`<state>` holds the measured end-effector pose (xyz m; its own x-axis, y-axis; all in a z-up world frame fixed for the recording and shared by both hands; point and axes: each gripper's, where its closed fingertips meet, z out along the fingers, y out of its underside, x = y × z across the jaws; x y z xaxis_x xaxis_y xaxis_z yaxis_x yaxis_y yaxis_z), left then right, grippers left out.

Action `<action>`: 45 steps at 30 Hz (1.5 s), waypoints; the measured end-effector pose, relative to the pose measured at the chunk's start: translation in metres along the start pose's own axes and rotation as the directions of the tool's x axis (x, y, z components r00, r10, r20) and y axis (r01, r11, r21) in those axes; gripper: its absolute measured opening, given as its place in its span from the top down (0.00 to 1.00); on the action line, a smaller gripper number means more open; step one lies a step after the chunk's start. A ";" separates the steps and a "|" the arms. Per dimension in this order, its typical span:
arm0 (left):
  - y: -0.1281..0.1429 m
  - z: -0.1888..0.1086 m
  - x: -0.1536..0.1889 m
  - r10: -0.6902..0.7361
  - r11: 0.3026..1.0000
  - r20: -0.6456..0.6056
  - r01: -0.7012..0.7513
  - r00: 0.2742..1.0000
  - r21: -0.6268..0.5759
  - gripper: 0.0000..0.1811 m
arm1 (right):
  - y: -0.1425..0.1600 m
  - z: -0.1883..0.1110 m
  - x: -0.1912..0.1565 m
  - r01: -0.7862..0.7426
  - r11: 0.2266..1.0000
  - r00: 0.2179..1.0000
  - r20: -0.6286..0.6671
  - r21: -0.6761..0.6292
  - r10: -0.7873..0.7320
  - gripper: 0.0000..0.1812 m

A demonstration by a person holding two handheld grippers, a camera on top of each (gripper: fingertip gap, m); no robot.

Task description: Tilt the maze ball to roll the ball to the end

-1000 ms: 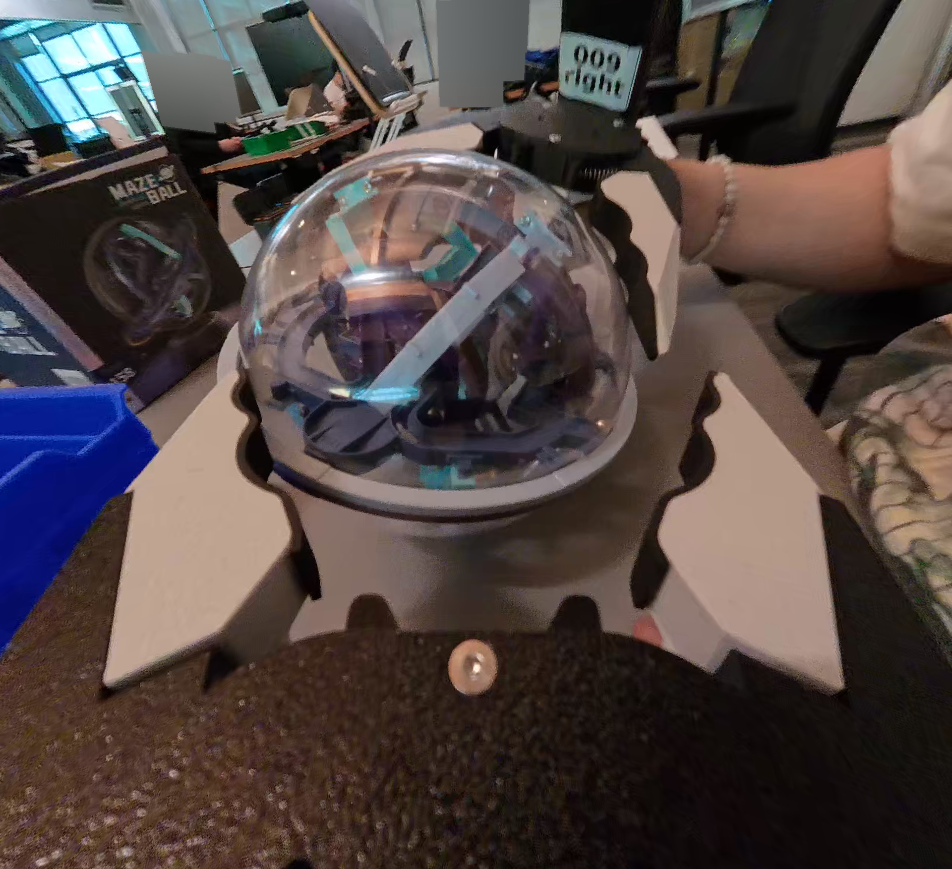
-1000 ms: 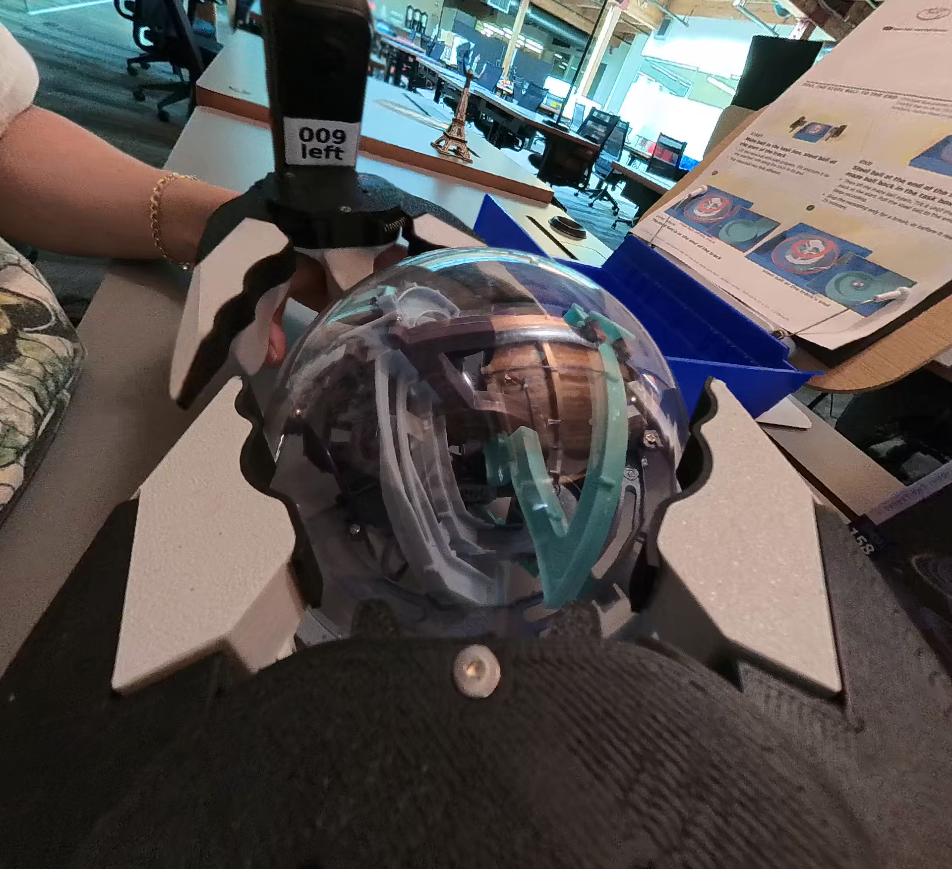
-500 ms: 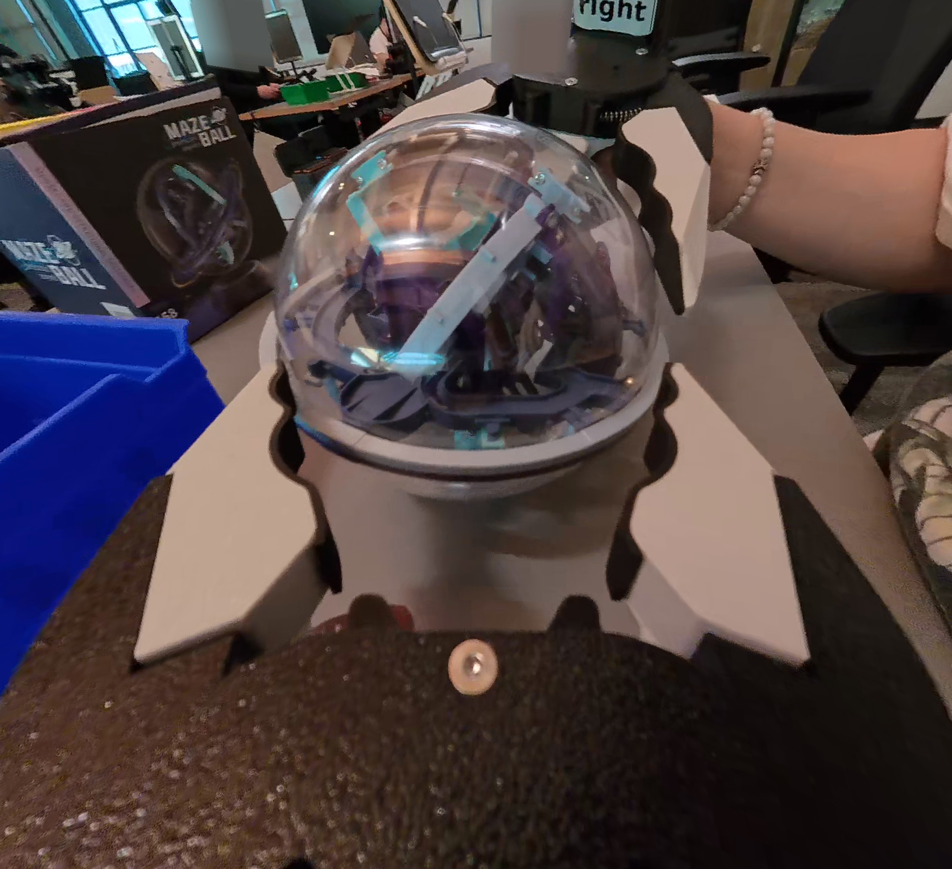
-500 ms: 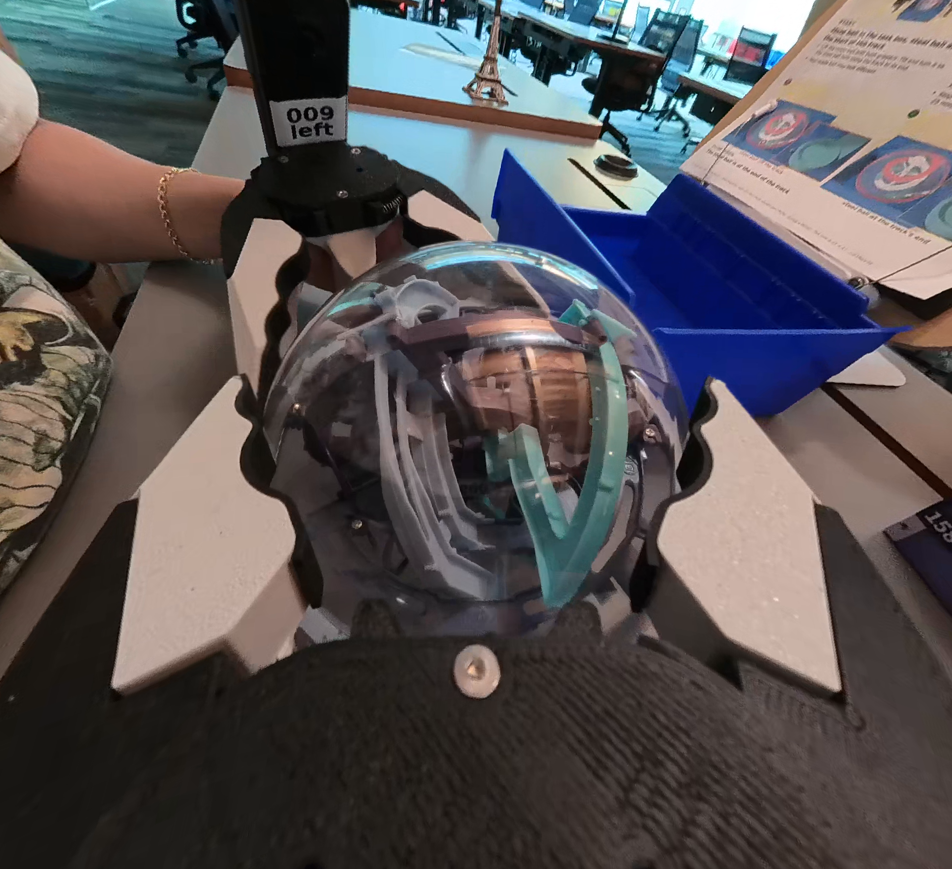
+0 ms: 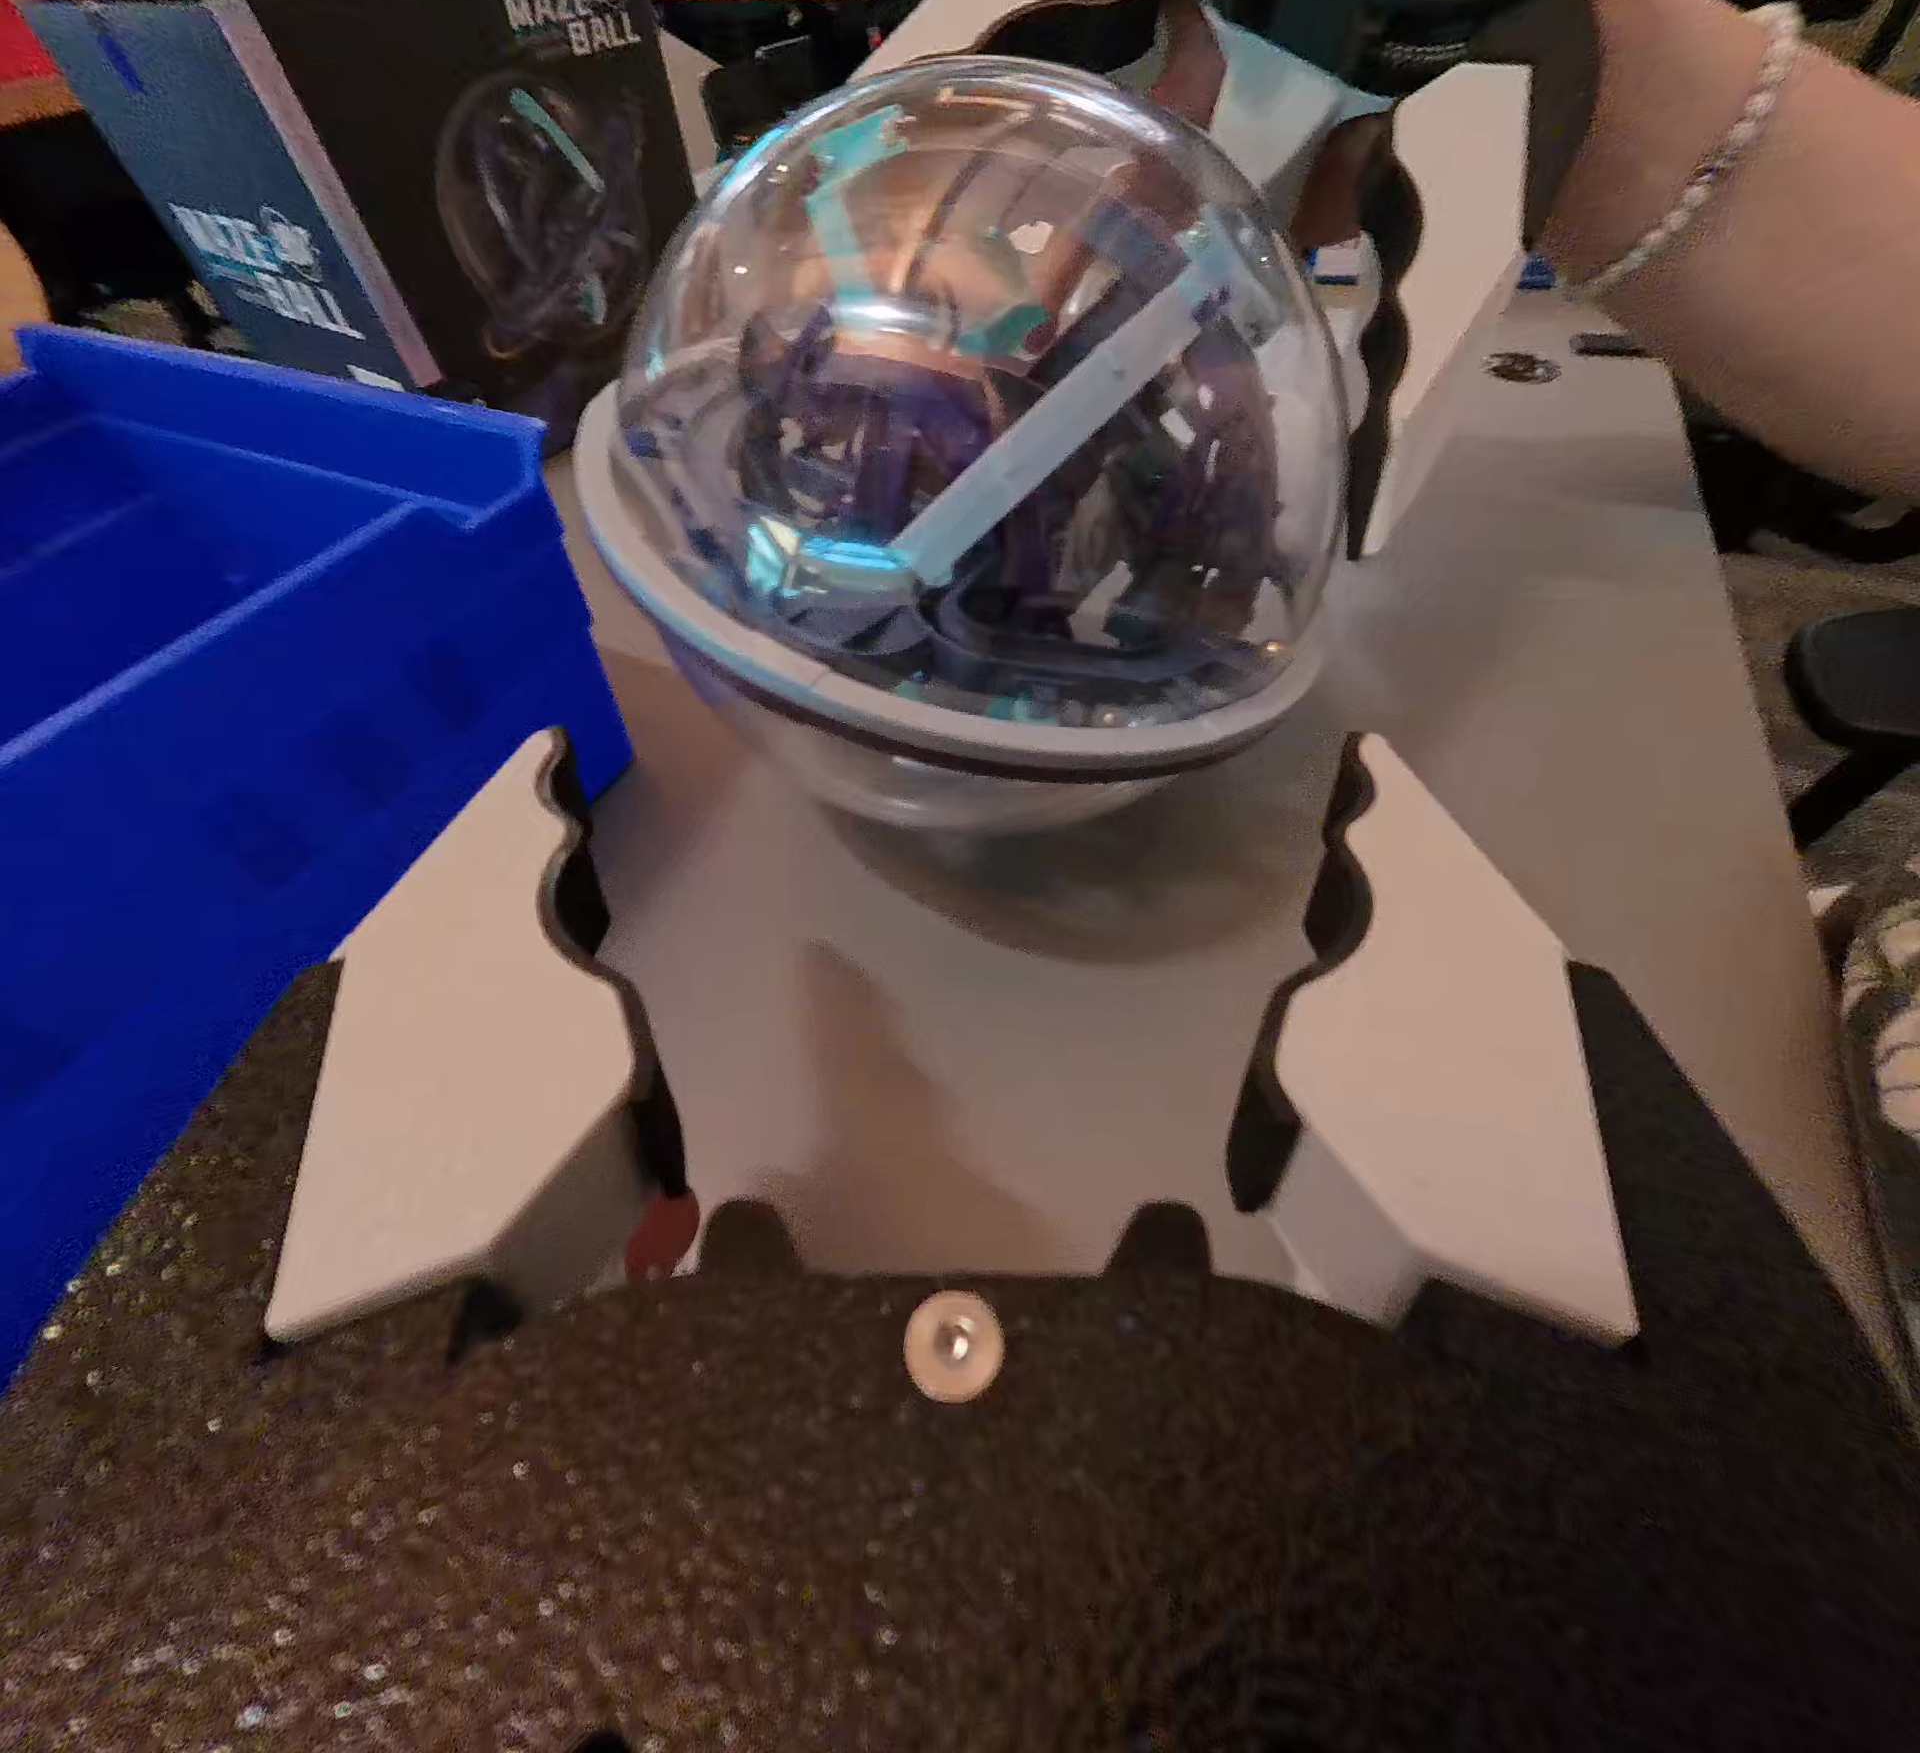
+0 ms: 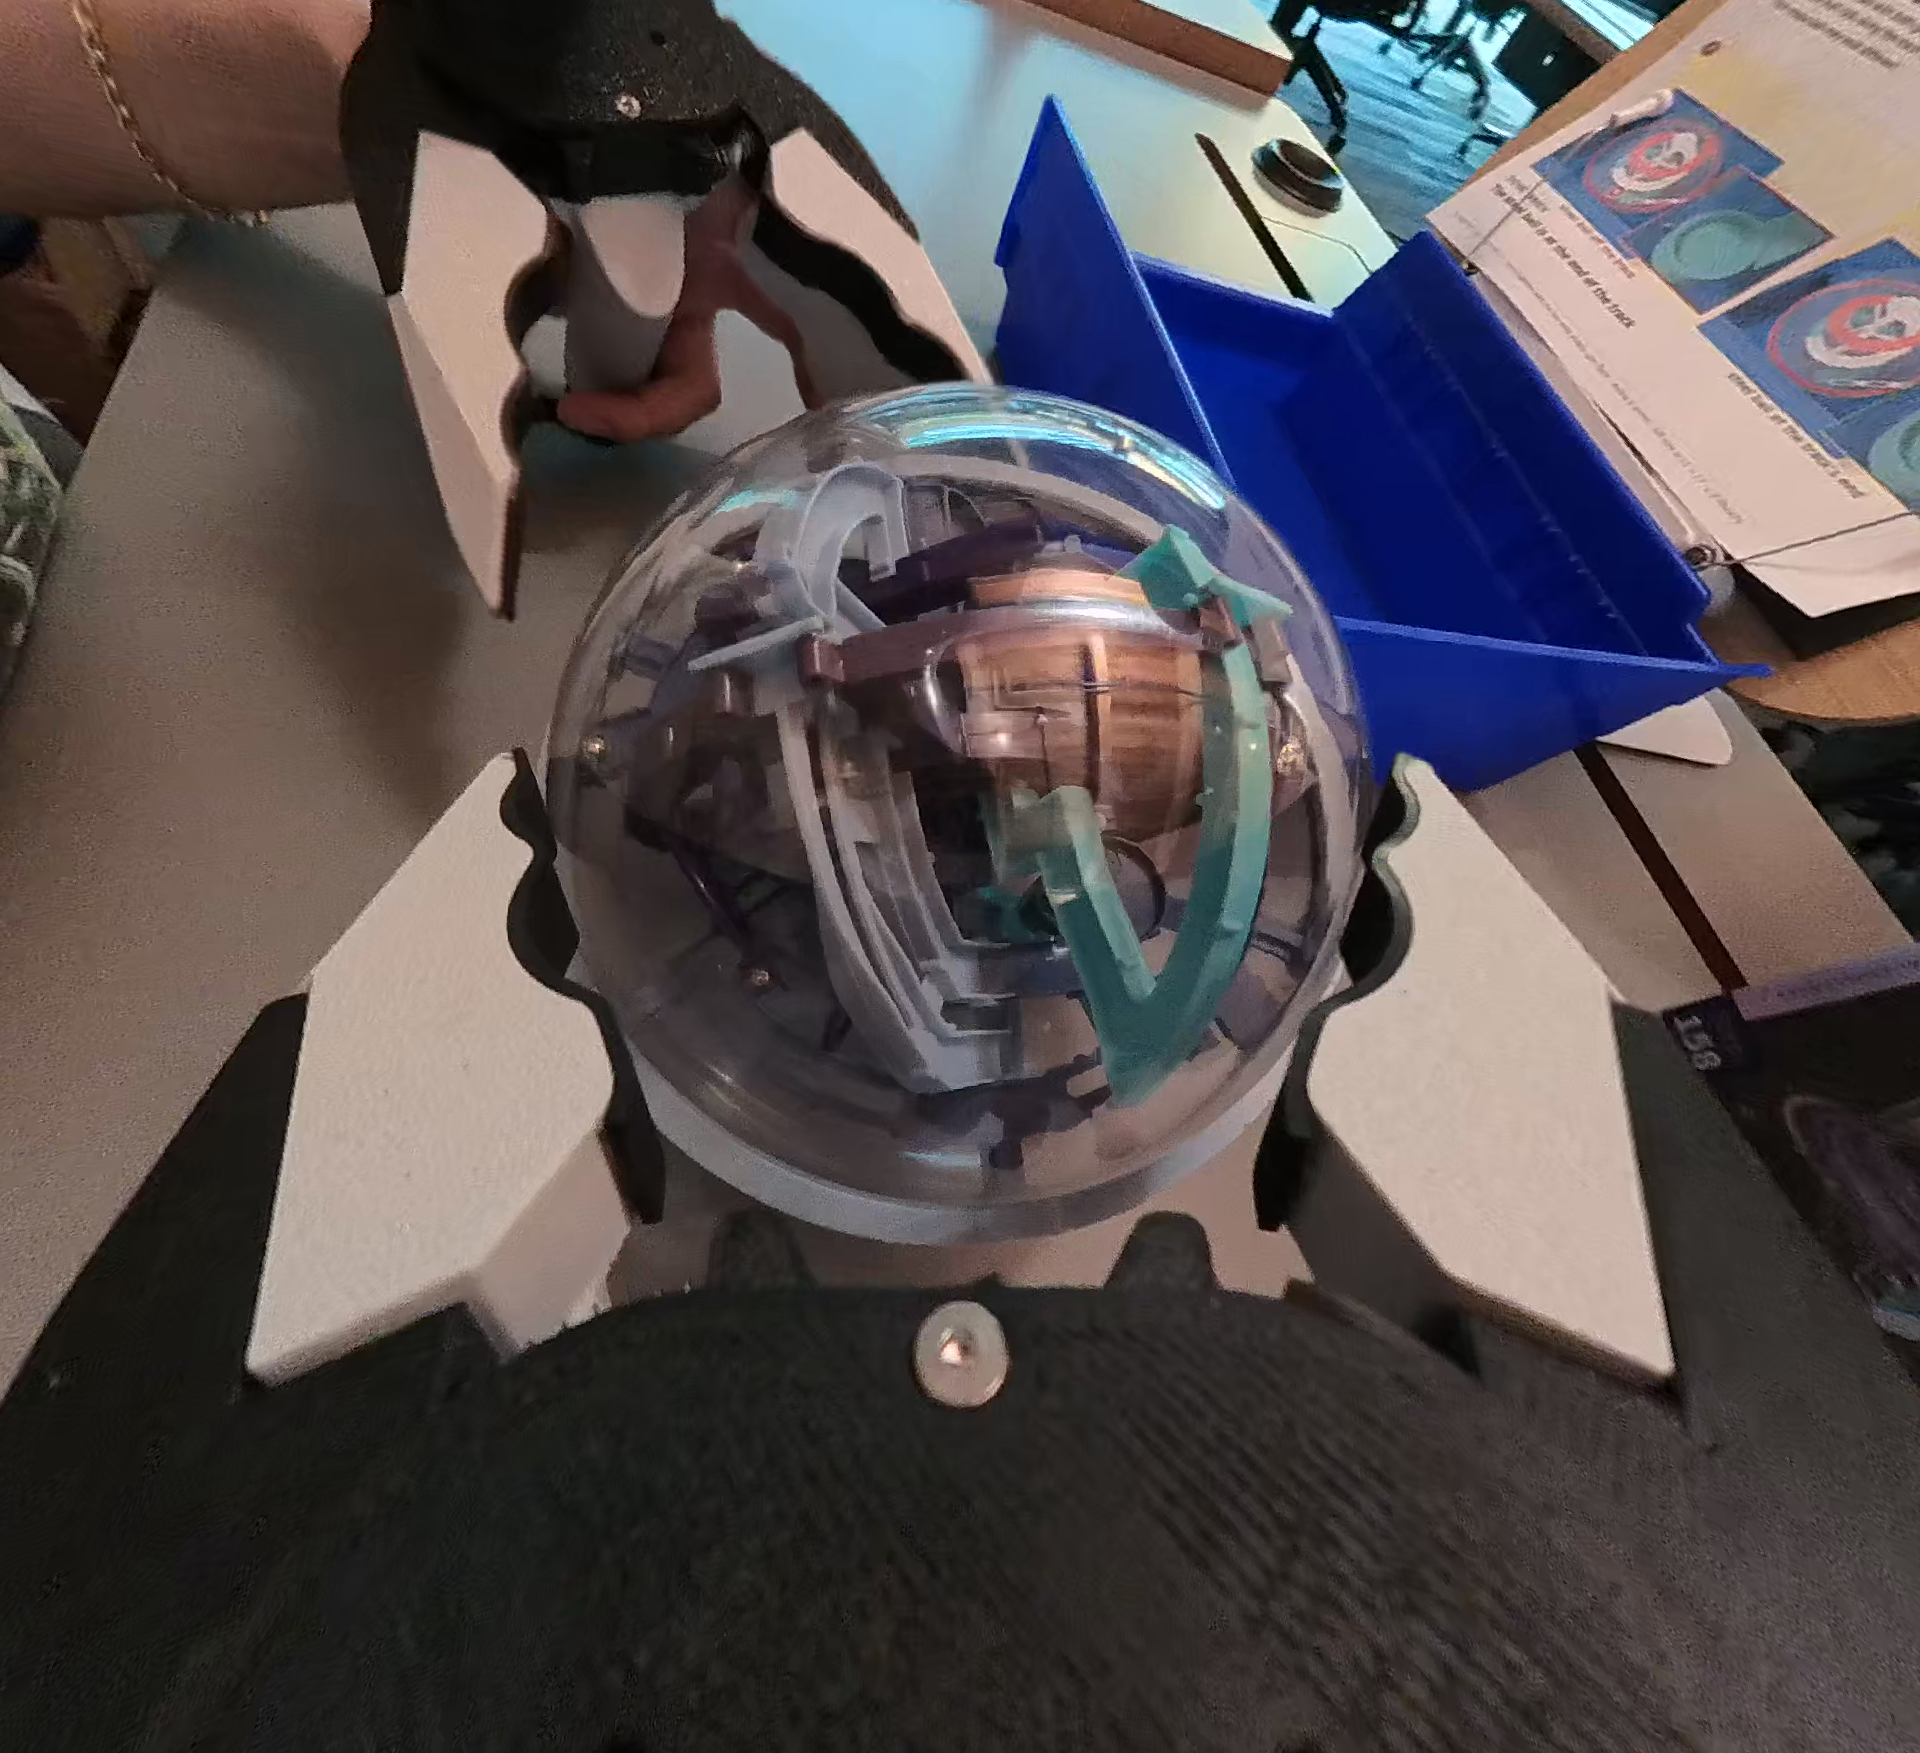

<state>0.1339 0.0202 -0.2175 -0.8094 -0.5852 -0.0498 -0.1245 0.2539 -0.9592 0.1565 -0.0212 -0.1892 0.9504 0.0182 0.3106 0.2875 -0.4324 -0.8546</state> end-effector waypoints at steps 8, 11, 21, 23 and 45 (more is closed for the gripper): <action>-0.002 0.020 -0.005 0.000 1.000 0.040 0.001 0.999 -0.007 0.26 | -0.004 0.011 0.013 -0.197 0.980 0.980 0.035 0.037 0.196 0.18; -0.012 0.020 -0.006 -0.024 0.998 0.024 0.022 0.999 0.060 0.20 | -0.003 0.015 0.009 -0.273 0.962 0.960 0.068 0.020 0.272 0.18; -0.028 0.014 -0.006 -0.125 0.984 -0.080 0.134 0.989 0.120 0.16 | -0.002 0.023 0.001 -0.555 0.832 0.824 0.134 -0.001 0.550 0.18; -0.030 0.010 -0.006 -0.165 0.974 -0.106 0.179 0.981 0.136 0.16 | -0.003 0.025 -0.003 -0.618 0.786 0.776 0.151 -0.014 0.613 0.18; -0.019 -0.008 -0.015 -0.268 0.942 -0.195 0.299 0.944 0.151 0.18 | -0.018 0.035 0.004 -0.691 0.723 0.712 0.153 -0.017 0.685 0.22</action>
<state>0.1434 0.0302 -0.1962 -0.8424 -0.4697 0.2641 -0.2723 -0.0517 -0.9608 0.1587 0.0182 -0.1869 0.8922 -0.1450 -0.4278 -0.4510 -0.3401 -0.8252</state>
